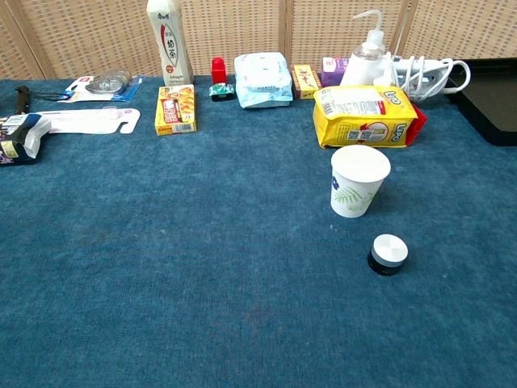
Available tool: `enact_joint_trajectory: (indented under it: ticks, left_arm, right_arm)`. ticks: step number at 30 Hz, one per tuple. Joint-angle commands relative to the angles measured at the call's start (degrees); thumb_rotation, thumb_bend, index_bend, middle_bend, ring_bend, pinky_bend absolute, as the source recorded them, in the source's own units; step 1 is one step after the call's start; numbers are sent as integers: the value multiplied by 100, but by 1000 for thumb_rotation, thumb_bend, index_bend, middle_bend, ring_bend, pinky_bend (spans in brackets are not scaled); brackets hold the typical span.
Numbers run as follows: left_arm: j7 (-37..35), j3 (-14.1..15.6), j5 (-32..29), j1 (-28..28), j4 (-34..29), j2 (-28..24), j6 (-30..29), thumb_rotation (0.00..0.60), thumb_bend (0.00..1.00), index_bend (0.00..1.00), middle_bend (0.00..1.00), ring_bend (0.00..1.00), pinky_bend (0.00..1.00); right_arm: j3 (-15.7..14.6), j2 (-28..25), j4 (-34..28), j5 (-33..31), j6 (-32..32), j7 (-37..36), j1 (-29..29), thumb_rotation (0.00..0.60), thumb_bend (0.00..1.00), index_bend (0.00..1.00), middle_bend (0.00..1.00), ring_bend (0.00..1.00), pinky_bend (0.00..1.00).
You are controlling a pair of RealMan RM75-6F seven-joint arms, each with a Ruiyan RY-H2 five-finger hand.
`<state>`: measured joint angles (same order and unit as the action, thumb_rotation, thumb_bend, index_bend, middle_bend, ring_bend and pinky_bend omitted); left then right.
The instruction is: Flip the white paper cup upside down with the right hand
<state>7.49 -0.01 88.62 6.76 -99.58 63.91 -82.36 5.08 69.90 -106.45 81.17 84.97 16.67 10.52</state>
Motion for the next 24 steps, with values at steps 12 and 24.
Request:
enact_joint_trajectory:
  ticks: [12,24]
  left_arm:
    - [92,-10,48,46,-124,-88,14,431,141,159,253,154,183]
    - [262,-146,-13,267,-299,-166,223,432,141,159,253,154,183]
  right_arm:
    - [160,-6,-9,-94,-325,-313,145,544,247,219,248,200,83]
    - [598,257,-659,-762,-1815,-667,1153,545,247,225,249,200,83]
